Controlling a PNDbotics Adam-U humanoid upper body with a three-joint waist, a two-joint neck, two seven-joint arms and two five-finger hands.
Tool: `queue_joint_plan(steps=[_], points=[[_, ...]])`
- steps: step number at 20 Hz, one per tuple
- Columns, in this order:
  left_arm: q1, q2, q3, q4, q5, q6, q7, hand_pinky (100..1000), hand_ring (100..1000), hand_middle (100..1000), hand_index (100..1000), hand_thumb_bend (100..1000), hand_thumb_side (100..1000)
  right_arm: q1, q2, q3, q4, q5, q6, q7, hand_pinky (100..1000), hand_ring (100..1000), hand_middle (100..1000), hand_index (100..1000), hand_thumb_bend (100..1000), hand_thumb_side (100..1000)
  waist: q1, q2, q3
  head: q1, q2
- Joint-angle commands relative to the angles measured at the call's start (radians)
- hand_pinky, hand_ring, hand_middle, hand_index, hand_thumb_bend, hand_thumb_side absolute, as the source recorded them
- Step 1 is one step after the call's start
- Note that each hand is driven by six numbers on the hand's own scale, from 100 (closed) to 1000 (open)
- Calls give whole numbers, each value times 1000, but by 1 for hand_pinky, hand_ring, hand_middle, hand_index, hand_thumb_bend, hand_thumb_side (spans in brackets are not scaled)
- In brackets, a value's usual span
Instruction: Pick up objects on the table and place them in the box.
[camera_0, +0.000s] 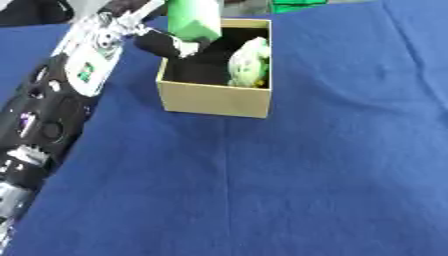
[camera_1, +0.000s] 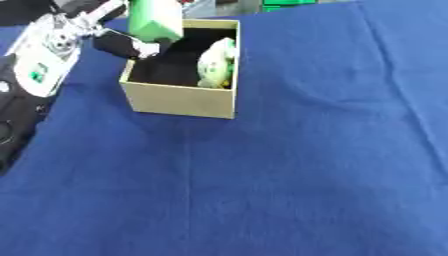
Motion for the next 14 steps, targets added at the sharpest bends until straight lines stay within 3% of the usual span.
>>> queue_joint_plan(steps=[1, 5, 9, 10, 12, 14], points=[[-14, 9, 6, 8, -45, -20, -6, 793, 719, 620, 767, 387, 492, -17, -14, -8, -16, -11, -1, 4, 773, 616, 655, 794, 100, 876, -3, -19, -3, 4, -14], [-9, 2, 14, 20, -73, -51, -5, 809, 759, 686, 796, 552, 570, -19, -8, -9, -16, -13, 1, 4, 774, 616, 654, 794, 100, 878, 0, -15, -9, 6, -20], [-12, 2, 18, 20, -115, -68, 29, 859, 852, 823, 907, 745, 622, -22, -5, -9, -16, -14, 2, 5, 773, 615, 653, 793, 100, 880, 1, -11, -15, 10, -22], [-13, 3, 19, 17, -130, -68, 44, 873, 874, 843, 927, 780, 627, -23, -4, -9, -16, -14, 2, 5, 773, 615, 653, 793, 100, 881, 2, -10, -16, 11, -23], [-15, 6, 22, 11, -162, -56, 75, 894, 903, 871, 958, 958, 670, -22, -3, -10, -16, -15, 3, 5, 773, 615, 653, 793, 100, 882, 3, -9, -17, 10, -21], [-15, 6, 25, 8, -194, -41, 107, 899, 912, 883, 972, 1000, 714, -21, -2, -11, -16, -16, 3, 4, 773, 615, 653, 793, 100, 882, 4, -9, -18, 10, -20]])
